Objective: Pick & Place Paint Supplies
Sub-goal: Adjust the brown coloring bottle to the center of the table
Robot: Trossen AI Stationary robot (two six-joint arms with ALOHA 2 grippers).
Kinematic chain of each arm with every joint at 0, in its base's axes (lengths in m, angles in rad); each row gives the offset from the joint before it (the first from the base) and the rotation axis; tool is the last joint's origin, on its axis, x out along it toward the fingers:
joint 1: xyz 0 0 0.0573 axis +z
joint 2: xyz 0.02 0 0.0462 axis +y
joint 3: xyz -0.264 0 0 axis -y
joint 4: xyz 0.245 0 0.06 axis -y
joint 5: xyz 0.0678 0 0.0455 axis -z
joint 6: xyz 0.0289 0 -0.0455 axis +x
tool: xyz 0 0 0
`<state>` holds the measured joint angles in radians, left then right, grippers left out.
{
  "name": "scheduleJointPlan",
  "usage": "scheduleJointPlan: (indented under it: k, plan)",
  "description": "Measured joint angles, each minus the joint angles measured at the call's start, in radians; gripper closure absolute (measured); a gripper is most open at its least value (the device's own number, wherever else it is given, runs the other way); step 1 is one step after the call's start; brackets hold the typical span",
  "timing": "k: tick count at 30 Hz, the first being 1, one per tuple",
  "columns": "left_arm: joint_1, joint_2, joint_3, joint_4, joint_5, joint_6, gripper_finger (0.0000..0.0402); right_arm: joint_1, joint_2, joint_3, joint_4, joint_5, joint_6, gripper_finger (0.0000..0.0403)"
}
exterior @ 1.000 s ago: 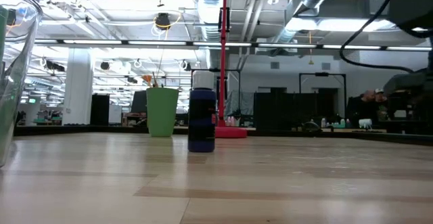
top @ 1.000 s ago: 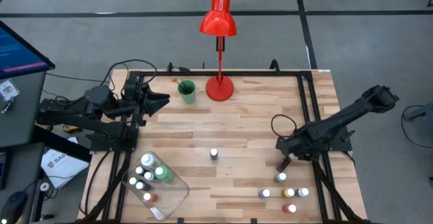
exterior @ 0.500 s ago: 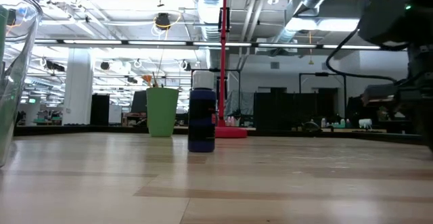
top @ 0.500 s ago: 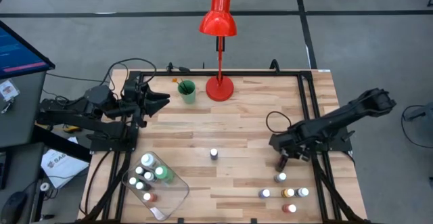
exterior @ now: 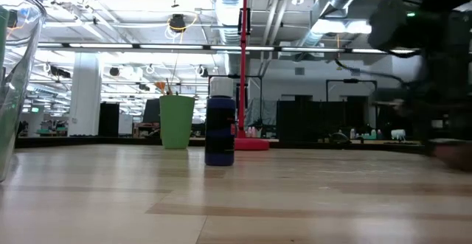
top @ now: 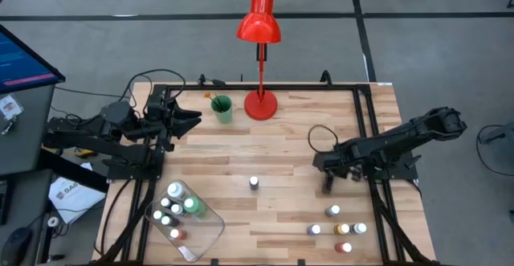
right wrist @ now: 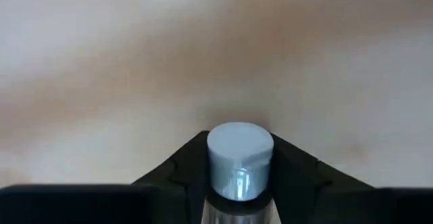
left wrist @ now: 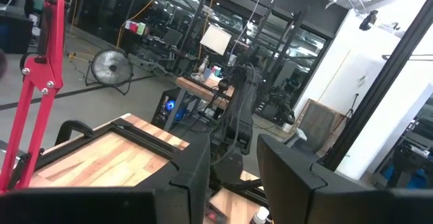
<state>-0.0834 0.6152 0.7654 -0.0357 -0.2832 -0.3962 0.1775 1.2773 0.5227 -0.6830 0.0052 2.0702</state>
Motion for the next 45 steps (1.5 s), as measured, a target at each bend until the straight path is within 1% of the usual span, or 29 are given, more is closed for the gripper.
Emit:
scheduleJointPlan:
  k: [3,5,8,9,11,14,17,19,21,23,26,29,32,35,37,43,45]
  plan:
    - [0.0,0.0,0.0,0.0,0.0,0.0,0.0289,-0.008,0.0,0.041,-0.001,0.143,-0.076,0.0284]
    - [0.0,0.0,0.0,0.0,0.0,0.0,0.0289,-0.009,0.001,0.071,0.024,0.252,-0.18,0.0292]
    - [0.0,0.0,0.0,0.0,-0.001,0.0,0.0289,-0.012,0.0,0.115,0.172,0.452,-0.434,0.0292]
    - [0.0,0.0,0.0,0.0,-0.001,0.0,0.0289,-0.012,0.0,0.126,0.225,0.501,-0.522,0.0289]
    - [0.0,0.0,0.0,0.0,-0.001,0.0,0.0289,-0.008,0.015,0.144,0.349,0.582,-0.713,0.0278]
    - [0.0,0.001,0.0,0.0,-0.001,0.0,0.0289,0.004,0.05,0.162,0.582,0.673,-1.041,0.0269]
    - [0.0,0.001,0.0,0.0,-0.001,0.01,0.0289,0.008,0.123,0.167,0.8,0.694,-1.309,0.0281]
    - [0.0,0.001,0.0,0.0,-0.002,0.023,0.0289,0.011,0.193,0.167,0.952,0.69,-1.43,0.0292]
    - [0.0,0.001,0.0,0.0,-0.005,0.023,0.0289,0.018,0.269,0.167,1.104,0.683,-1.53,0.0292]
    - [0.0,0.001,0.0,0.0,-0.006,0.024,0.0289,0.02,0.344,0.167,1.23,0.682,-1.576,0.0288]
    - [0.0,0.001,0.0,0.0,-0.005,0.025,0.0289,0.021,0.444,0.169,1.355,0.678,-1.584,0.0268]
    - [0.0,0.001,0.0,0.0,-0.006,0.025,0.0289,0.023,0.535,0.197,1.384,0.676,-1.604,0.0262]
    - [0.0,0.003,0.0,0.0,-0.017,0.025,0.0289,0.025,0.607,0.255,1.407,0.662,-1.688,0.0278]
    - [0.0,0.003,0.0,-0.001,-0.035,0.026,0.0289,0.025,0.651,0.319,1.406,0.607,-1.783,0.0292]
    - [0.0,0.005,0.0,0.0,-0.048,0.026,0.0289,0.025,0.663,0.35,1.39,0.596,-1.816,0.029]
    - [0.0,0.022,0.0,0.0,-0.061,0.026,0.0289,0.025,0.652,0.382,1.333,0.596,-1.835,0.024]
    - [0.0,0.029,0.0,0.0,-0.061,0.026,0.0289,0.025,0.651,0.384,1.333,0.596,-1.837,0.0233]
